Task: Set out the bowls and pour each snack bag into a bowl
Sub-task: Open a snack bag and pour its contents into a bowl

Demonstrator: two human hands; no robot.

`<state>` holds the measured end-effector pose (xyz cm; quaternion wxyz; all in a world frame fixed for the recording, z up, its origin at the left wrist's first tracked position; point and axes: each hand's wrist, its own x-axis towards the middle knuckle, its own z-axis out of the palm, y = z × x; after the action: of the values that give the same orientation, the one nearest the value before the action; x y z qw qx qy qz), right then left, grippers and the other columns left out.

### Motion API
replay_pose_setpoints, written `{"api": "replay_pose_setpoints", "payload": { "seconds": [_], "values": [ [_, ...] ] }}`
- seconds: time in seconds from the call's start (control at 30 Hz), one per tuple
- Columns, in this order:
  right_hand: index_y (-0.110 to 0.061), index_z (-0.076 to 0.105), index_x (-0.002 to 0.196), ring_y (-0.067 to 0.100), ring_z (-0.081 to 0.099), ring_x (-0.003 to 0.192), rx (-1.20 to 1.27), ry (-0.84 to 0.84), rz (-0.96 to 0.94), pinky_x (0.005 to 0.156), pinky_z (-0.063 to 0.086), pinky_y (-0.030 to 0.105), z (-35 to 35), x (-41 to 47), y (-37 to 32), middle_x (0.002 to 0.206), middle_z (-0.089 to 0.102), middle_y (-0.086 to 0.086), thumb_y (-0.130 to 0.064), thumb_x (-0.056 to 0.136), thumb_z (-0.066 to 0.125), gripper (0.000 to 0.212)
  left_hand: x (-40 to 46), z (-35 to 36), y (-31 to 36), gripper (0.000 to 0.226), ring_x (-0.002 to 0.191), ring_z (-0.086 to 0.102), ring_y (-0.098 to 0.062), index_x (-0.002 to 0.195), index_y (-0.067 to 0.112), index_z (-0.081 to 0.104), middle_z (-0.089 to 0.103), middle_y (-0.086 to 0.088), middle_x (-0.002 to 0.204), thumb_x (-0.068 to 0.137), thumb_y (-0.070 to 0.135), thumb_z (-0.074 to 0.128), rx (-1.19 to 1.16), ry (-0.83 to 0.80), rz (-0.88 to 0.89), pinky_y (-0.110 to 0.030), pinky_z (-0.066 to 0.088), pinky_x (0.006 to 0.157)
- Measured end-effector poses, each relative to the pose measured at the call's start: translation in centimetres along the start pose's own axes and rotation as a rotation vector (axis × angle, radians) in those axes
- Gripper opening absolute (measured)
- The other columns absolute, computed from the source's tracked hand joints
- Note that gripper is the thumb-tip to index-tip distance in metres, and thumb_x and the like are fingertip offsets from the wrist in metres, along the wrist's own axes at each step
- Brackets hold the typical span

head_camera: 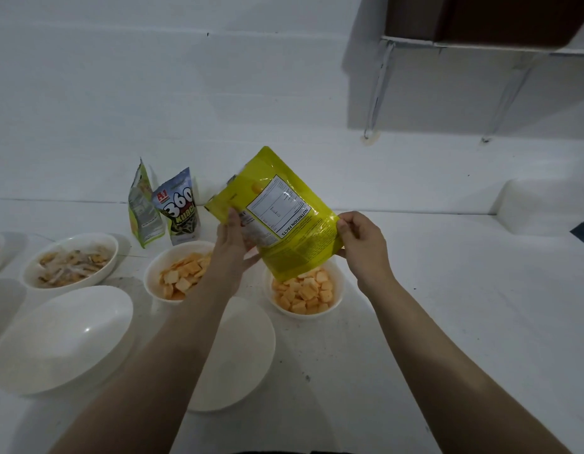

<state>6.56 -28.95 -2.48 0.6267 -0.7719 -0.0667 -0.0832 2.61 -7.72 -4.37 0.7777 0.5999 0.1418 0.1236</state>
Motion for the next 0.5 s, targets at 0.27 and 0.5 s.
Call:
{"api": "replay_pose_setpoints", "payload": {
  "seconds": [0.27, 0.5],
  "values": [
    [-0.028, 0.059, 0.127, 0.003, 0.059, 0.090, -0.179, -0.047, -0.099, 0.078, 0.044, 0.012, -0.6, -1.8, 0.7, 0.111, 0.066, -0.013, -0.010, 0.097, 0.047, 0.036, -0.1, 2.2, 1.5, 0.074, 0.114, 0.063, -0.023, 0.135, 0.025, 0.042, 0.063, -0.001, 0.130, 0.075, 0.067, 0.054, 0.067, -0.133, 0.132, -0.050, 0.056, 0.086],
    [-0.022, 0.053, 0.126, 0.014, 0.057, 0.096, -0.199, -0.070, -0.081, 0.089, 0.050, 0.036, -0.4, -2.2, 0.9, 0.115, 0.065, -0.005, -0.009, 0.099, 0.046, 0.031, 0.0, 3.3, 2.1, 0.083, 0.118, 0.060, -0.009, 0.146, 0.027, 0.028, 0.053, 0.002, 0.139, 0.077, 0.061, 0.060, 0.189, -0.241, 0.250, -0.027, 0.058, 0.086]
  ]
}}
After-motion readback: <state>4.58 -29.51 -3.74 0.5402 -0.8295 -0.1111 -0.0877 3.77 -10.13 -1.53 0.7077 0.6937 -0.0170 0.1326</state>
